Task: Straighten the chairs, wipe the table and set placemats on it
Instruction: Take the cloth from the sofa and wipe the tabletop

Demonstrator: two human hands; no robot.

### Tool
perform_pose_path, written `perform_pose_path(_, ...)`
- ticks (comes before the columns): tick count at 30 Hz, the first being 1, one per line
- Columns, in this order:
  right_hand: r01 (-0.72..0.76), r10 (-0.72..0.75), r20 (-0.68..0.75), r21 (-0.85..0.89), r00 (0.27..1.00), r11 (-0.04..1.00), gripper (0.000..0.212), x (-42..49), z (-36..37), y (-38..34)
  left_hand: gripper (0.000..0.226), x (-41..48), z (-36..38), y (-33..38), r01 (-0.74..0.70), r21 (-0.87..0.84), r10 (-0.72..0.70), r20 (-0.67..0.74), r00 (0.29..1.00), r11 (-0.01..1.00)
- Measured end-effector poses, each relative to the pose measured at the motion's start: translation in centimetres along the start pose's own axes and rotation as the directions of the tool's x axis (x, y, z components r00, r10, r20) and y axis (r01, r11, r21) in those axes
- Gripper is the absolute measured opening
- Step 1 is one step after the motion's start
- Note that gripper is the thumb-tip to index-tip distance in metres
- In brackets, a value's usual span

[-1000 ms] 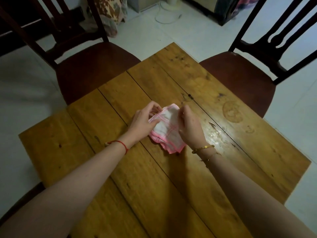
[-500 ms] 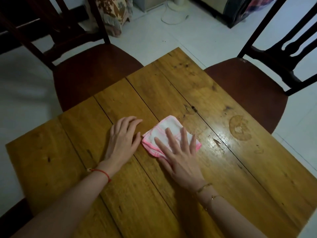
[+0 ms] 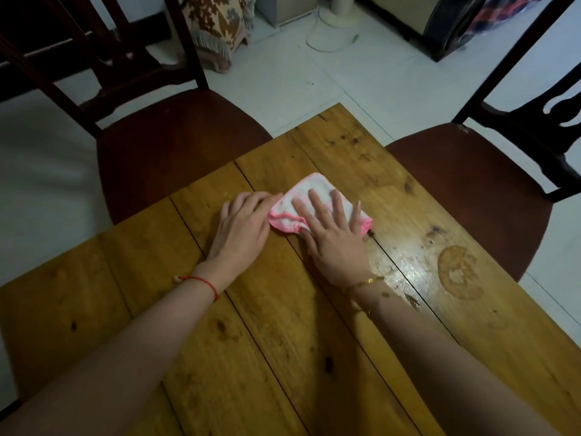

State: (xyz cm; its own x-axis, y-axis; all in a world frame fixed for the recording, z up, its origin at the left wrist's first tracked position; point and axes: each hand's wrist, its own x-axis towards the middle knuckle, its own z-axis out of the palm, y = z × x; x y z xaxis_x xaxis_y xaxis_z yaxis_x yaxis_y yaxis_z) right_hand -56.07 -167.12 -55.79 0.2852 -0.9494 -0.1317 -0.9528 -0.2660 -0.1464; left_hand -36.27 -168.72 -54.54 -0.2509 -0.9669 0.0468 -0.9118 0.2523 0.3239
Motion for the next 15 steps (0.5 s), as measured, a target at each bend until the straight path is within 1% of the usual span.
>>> perform_pose_path(3, -0.018, 0.018, -0.004, 0.014, 1.0, 1.0, 0.057, 3.8, -0.7, 1.3, 0.048, 2.3, -0.1, -0.2, 0.007, -0.016, -0.007, -0.006, 1.0, 1.0)
perform_pose_path(8, -0.112, 0.112, 0.003, 0.054, 0.994, 0.992, 0.054, 10.0, -1.9, 3.9, 0.054, 3.6, 0.0, -1.3, 0.061, -0.028, -0.061, -0.014, 0.998, 0.998)
perform_pose_path(12, -0.205, 0.205, 0.008, 0.053, 0.979, 0.977, 0.054, 13.8, -2.6, 5.5, 0.045, 2.9, 0.1, -2.3, 0.052, -0.008, -0.052, 0.002, 0.999, 0.999)
perform_pose_path(15, -0.283, 0.281, 0.032, 0.093, 0.959, 0.955, 0.055, 15.8, -3.1, 6.1, 0.042, 1.9, -0.1, -2.9, 0.053, -0.008, -0.053, 0.002, 0.999, 0.999)
